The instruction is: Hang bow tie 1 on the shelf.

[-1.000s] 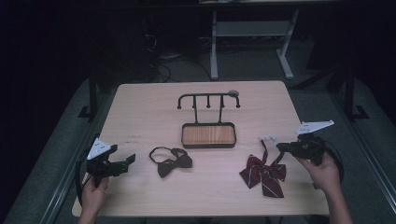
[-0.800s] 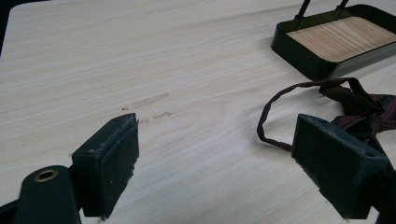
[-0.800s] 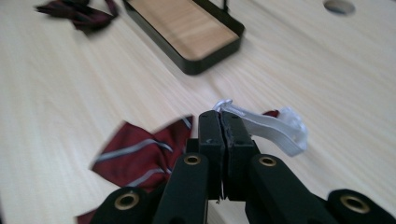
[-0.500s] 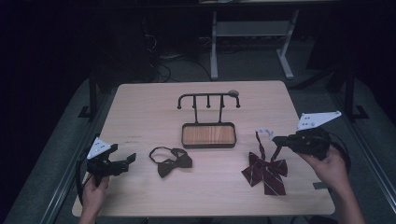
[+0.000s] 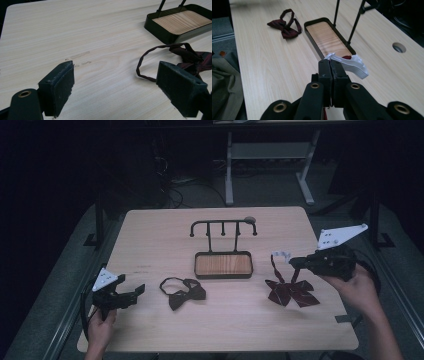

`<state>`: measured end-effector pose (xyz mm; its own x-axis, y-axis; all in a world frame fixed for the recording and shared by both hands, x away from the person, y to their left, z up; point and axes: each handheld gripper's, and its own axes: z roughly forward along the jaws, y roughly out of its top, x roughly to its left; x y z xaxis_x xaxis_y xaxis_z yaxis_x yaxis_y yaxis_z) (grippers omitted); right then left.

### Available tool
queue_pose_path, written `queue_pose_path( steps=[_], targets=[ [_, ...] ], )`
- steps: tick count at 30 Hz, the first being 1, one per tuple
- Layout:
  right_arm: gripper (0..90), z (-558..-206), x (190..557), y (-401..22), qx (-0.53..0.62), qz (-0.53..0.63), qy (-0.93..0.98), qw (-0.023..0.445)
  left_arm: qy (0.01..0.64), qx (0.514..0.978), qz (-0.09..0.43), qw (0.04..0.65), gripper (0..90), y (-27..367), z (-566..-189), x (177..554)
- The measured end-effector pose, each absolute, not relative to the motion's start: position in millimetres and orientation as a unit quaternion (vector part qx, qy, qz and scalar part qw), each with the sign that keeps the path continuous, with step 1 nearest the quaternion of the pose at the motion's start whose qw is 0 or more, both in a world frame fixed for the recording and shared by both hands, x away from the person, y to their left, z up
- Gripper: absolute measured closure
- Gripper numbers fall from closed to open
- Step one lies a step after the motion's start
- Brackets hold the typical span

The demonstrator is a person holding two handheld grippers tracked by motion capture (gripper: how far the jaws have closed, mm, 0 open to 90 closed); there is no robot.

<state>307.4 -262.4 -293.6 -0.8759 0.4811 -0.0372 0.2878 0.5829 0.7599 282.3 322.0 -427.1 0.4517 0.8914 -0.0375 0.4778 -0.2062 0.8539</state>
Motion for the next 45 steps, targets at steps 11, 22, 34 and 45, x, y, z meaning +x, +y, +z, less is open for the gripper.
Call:
queue_pose_path(
  steps=[11, 22, 34, 45],
  targets=[
    [88.0, -273, 330, -240, 0.184, 0.406, 0.889, 0.102, 0.452, 0.742, 0.247, 0.428, 14.5, 325, -425, 280],
    [88.0, -263, 352, -215, 0.155, 0.389, 0.903, 0.092, 0.452, 0.742, 0.249, 0.427, 14.5, 324, -426, 280],
    [87.9, -249, 374, -197, 0.143, 0.389, 0.906, 0.085, 0.450, 0.742, 0.249, 0.430, 14.5, 325, -425, 279],
    [87.9, -241, 403, -186, 0.163, 0.379, 0.906, 0.099, 0.447, 0.745, 0.248, 0.429, 14.5, 325, -425, 279]
  ],
)
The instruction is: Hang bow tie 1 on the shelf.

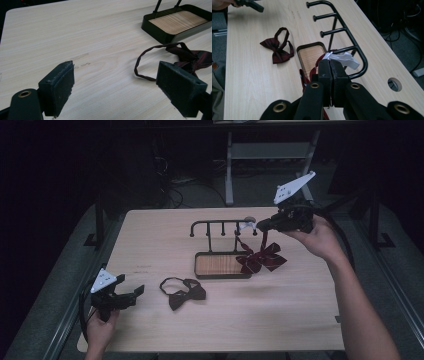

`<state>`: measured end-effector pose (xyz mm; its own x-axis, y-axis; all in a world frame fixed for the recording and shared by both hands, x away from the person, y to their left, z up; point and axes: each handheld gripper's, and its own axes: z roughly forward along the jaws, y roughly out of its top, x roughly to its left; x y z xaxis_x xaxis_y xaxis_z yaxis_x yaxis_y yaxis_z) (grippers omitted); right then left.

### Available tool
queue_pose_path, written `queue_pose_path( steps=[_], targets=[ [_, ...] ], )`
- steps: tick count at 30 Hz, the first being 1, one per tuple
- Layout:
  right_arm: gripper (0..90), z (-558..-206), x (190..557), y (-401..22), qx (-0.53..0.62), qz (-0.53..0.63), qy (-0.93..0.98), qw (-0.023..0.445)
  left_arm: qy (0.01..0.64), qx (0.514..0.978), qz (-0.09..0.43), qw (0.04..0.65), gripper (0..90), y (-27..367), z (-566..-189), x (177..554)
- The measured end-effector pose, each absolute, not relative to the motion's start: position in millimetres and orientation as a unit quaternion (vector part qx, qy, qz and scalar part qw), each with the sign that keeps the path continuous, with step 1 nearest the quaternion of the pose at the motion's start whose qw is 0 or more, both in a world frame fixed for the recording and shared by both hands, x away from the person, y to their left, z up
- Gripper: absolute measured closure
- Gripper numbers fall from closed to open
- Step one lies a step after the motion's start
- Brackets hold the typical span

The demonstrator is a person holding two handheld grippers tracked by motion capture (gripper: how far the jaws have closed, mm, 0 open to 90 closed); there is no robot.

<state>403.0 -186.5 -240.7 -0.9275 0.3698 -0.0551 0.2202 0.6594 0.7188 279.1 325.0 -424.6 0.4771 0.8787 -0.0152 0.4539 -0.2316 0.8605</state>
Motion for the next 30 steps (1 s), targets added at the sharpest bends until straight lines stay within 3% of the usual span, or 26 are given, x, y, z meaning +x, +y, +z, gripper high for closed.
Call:
queue_pose_path(
  steps=[19, 30],
  targets=[
    [87.2, -259, 431, -197, 0.210, 0.317, 0.918, 0.116, 0.448, 0.742, 0.245, 0.434, 14.5, 324, -424, 278],
    [86.4, -279, 437, -213, 0.239, 0.314, 0.914, 0.100, 0.447, 0.743, 0.245, 0.433, 14.5, 323, -425, 279]
  ],
)
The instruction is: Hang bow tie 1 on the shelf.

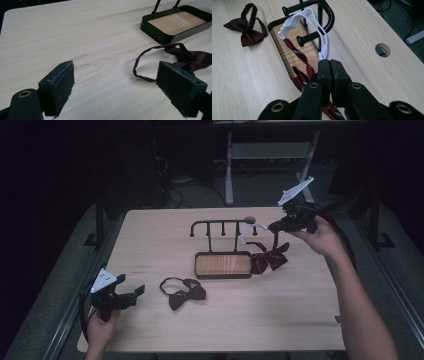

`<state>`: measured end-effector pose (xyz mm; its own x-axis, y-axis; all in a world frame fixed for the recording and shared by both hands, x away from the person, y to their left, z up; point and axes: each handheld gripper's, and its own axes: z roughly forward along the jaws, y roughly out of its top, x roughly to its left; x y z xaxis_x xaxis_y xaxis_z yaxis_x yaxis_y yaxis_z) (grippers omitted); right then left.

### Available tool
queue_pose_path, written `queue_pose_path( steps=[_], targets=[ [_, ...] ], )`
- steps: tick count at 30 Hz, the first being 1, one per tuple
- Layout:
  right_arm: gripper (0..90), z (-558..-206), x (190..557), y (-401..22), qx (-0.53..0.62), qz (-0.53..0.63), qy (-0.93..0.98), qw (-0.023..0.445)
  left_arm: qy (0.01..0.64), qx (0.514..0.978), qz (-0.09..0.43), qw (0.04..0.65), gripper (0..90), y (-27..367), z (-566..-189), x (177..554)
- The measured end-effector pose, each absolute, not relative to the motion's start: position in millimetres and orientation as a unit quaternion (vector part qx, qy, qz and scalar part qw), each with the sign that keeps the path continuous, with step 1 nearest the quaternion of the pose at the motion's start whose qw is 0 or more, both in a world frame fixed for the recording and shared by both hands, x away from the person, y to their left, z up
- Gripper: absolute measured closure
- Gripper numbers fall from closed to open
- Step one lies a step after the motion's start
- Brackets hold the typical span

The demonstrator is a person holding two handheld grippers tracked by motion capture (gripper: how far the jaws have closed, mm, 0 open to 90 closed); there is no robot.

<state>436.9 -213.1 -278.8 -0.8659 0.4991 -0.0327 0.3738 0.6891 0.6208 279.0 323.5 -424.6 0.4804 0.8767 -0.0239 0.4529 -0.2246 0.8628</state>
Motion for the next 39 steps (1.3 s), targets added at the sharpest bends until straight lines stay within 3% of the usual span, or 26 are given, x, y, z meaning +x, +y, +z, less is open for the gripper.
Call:
queue_pose_path(
  steps=[14, 25, 39],
  targets=[
    [83.9, -291, 435, -213, 0.237, 0.304, 0.917, 0.101, 0.438, 0.749, 0.240, 0.435, 14.5, 322, -424, 278],
    [77.1, -295, 432, -215, 0.235, 0.302, 0.917, 0.110, 0.435, 0.750, 0.240, 0.436, 14.5, 322, -423, 277],
    [71.1, -298, 408, -217, 0.223, 0.318, 0.915, 0.106, 0.429, 0.756, 0.239, 0.434, 14.5, 321, -422, 276]
  ],
)
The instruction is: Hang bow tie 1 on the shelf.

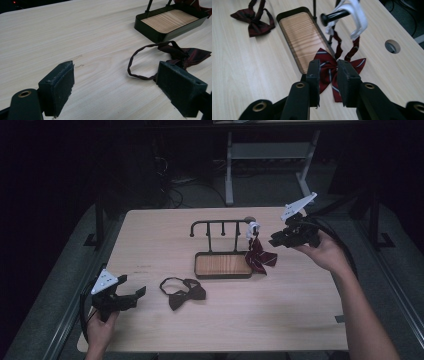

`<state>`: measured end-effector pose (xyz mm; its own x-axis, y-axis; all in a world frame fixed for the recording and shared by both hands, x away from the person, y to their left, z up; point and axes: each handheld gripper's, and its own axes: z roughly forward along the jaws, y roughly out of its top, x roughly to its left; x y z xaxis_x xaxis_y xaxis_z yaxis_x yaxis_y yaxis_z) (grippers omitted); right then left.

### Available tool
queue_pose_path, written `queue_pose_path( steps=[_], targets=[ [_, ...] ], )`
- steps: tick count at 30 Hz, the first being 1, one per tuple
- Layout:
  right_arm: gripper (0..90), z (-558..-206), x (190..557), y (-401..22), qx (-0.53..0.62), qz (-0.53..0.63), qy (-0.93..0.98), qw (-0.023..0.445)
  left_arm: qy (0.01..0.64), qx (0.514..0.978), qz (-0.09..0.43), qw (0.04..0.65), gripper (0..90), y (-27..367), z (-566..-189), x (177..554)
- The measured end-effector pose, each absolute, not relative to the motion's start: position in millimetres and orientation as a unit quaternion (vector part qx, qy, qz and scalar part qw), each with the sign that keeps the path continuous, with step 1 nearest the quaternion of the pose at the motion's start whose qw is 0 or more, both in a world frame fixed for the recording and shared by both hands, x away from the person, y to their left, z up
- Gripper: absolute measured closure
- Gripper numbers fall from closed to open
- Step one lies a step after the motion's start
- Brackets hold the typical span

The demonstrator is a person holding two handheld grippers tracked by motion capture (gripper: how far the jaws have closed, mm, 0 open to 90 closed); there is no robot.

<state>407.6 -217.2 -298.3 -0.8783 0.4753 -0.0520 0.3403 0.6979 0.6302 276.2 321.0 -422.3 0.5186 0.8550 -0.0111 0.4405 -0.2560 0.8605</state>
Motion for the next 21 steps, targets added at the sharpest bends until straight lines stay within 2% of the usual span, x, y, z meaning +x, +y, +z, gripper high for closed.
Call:
queue_pose_path(
  steps=[21],
  targets=[
    [55.7, -318, 369, -238, 0.187, 0.341, 0.918, 0.072, 0.395, 0.784, 0.204, 0.433, 14.5, 306, -425, 278]
  ],
)
